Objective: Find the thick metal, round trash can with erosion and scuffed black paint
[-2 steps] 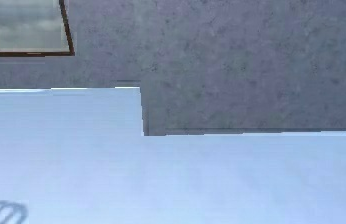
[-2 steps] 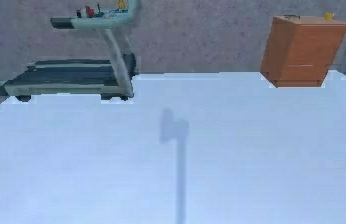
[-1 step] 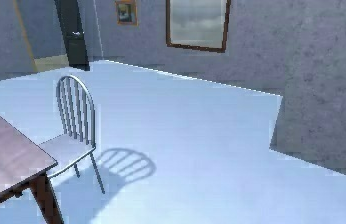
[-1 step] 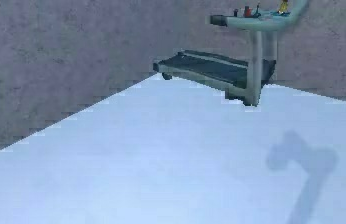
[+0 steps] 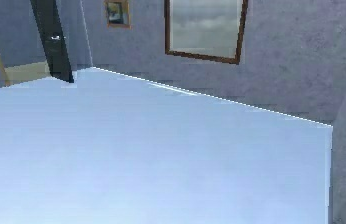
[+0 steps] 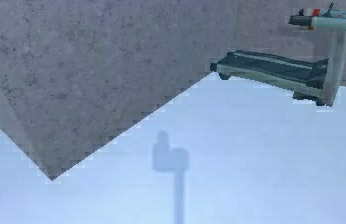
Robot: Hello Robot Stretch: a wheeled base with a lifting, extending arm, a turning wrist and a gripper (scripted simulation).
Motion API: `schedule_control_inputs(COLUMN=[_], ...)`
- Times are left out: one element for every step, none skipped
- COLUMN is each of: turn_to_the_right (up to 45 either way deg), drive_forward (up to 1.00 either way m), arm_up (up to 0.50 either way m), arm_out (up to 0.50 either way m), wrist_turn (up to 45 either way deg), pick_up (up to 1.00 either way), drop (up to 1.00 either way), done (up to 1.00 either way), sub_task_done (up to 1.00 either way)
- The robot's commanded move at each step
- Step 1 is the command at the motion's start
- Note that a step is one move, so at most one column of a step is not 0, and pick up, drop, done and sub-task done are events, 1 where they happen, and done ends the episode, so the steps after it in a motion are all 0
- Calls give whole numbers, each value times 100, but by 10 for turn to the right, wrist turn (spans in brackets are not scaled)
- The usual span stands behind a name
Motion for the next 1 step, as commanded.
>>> schedule_control_inputs(turn_to_the_right=[0], drive_forward=[65], arm_up=[0], arm_out=[0], wrist_turn=[0], pick_up=[0], drop=[0], done=[0], sub_task_done=[0])
